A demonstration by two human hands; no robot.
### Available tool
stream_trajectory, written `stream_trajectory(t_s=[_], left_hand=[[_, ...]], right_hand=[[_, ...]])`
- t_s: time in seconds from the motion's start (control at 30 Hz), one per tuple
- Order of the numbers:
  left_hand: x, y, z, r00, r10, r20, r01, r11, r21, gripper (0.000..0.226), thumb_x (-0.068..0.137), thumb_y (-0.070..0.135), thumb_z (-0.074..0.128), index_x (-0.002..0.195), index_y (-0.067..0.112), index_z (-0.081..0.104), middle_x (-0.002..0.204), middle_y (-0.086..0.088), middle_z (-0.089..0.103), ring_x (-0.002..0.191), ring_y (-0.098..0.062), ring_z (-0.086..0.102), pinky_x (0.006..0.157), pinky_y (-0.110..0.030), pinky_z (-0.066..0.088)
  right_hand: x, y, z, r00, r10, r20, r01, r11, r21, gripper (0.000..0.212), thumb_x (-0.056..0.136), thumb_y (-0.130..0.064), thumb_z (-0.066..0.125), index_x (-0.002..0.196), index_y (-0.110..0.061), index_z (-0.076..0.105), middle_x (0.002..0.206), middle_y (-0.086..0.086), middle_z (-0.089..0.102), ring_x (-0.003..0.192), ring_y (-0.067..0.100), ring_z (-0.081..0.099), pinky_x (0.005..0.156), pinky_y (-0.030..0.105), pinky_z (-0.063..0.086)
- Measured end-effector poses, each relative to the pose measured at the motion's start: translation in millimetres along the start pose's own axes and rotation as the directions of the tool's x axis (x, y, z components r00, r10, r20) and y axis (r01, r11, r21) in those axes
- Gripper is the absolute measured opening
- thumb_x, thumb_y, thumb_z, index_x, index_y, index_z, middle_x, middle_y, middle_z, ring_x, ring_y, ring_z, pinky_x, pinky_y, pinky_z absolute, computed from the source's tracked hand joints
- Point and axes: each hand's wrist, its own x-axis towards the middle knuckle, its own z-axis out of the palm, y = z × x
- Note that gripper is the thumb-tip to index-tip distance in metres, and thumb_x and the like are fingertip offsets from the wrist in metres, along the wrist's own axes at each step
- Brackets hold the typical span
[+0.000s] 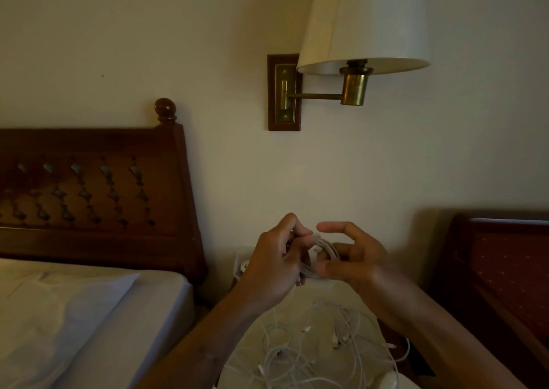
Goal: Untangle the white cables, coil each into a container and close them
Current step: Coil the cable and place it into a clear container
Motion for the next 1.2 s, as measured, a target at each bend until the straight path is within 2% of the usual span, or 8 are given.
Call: stream_trajectory(t_s=[0.2,0.37,0.47,0.67,0.83,1.0,1.13,1.2], left_hand=[[1.9,-3.8,3.0,0.998,-0.052,0.032,0.054,0.997,-0.056,0.015,0.107,0.022,0.056,0.092,0.017,0.056,0.073,-0.008,0.069,0.044,-0.025,0.057,0.043,-0.032,0.045],[-0.6,-5.2,5.9,0.994,-0.099,0.04,0.102,0.99,-0.094,0.012,0.108,0.023,0.052,0.112,0.02,0.063,0.081,-0.014,0.074,0.047,-0.03,0.06,0.045,-0.036,0.051],[-1.7,-4.3,7.6,0.992,-0.106,0.064,0.107,0.994,-0.016,0.022,0.109,0.018,0.049,0.12,0.021,0.068,0.083,-0.012,0.075,0.051,-0.031,0.064,0.048,-0.038,0.057],[-2.2,5.1,1.7,0.965,-0.114,0.237,0.093,0.991,0.097,0.03,0.111,0.023,0.047,0.133,0.034,0.062,0.084,-0.004,0.073,0.06,-0.023,0.071,0.059,-0.037,0.061],[1.7,12.5,6.3,0.967,-0.047,0.249,-0.025,0.96,0.277,0.025,0.111,0.02,0.045,0.122,0.022,0.067,0.086,-0.001,0.072,0.057,-0.017,0.07,0.059,-0.037,0.061],[-1.5,10.6,18.1,0.984,0.017,0.18,-0.078,0.938,0.336,0.025,0.111,0.016,0.044,0.116,0.02,0.068,0.077,0.007,0.066,0.055,-0.018,0.063,0.058,-0.044,0.053],[0.5,9.7,20.3,0.984,0.019,0.178,-0.071,0.953,0.295,0.027,0.111,0.016,0.043,0.115,0.02,0.069,0.066,0.016,0.061,0.049,-0.012,0.062,0.054,-0.029,0.053],[3.3,9.2,23.4,0.996,-0.013,0.093,-0.003,0.984,0.176,0.032,0.11,0.007,0.042,0.109,0.019,0.072,0.062,0.011,0.063,0.043,-0.016,0.058,0.046,-0.032,0.048]], right_hand=[[-4.9,7.8,8.8,0.938,-0.3,-0.175,0.221,0.904,-0.367,0.026,0.079,-0.031,0.083,0.101,-0.035,0.069,0.09,-0.001,0.077,0.082,0.018,0.076,0.071,0.036,0.065],[-3.7,25.5,0.5,0.631,-0.775,-0.044,0.388,0.364,-0.847,0.015,0.091,-0.022,0.073,0.103,-0.015,0.078,0.116,0.004,0.061,0.096,0.015,0.065,0.066,0.023,0.06],[-2.7,30.8,-1.3,0.573,-0.812,0.113,0.386,0.145,-0.911,0.016,0.099,-0.017,0.061,0.102,-0.007,0.073,0.103,0.005,0.061,0.086,0.019,0.062,0.062,0.03,0.057],[-11.8,30.6,1.0,0.605,-0.791,-0.095,0.371,0.385,-0.845,0.012,0.094,-0.018,0.072,0.097,-0.006,0.069,0.086,-0.004,0.068,0.071,0.003,0.066,0.061,0.015,0.055],[-14.3,29.0,6.8,0.663,-0.695,-0.279,0.344,0.614,-0.711,0.011,0.091,-0.018,0.069,0.101,-0.016,0.067,0.084,-0.01,0.069,0.074,0.006,0.07,0.061,0.026,0.059],[-9.7,30.5,-1.2,0.651,-0.727,-0.218,0.321,0.524,-0.789,0.017,0.086,0.002,0.076,0.099,-0.008,0.076,0.092,0.0,0.07,0.08,0.008,0.069,0.067,0.023,0.056],[-13.5,35.9,-2.9,0.611,-0.716,-0.339,0.356,0.631,-0.69,0.015,0.086,-0.002,0.078,0.096,-0.012,0.079,0.088,-0.007,0.075,0.078,0.008,0.073,0.066,0.031,0.06],[-13.2,36.5,-2.6,0.525,-0.815,-0.246,0.382,0.484,-0.788,0.011,0.089,0.001,0.075,0.095,-0.008,0.079,0.088,-0.001,0.074,0.077,0.006,0.071,0.065,0.027,0.058]])
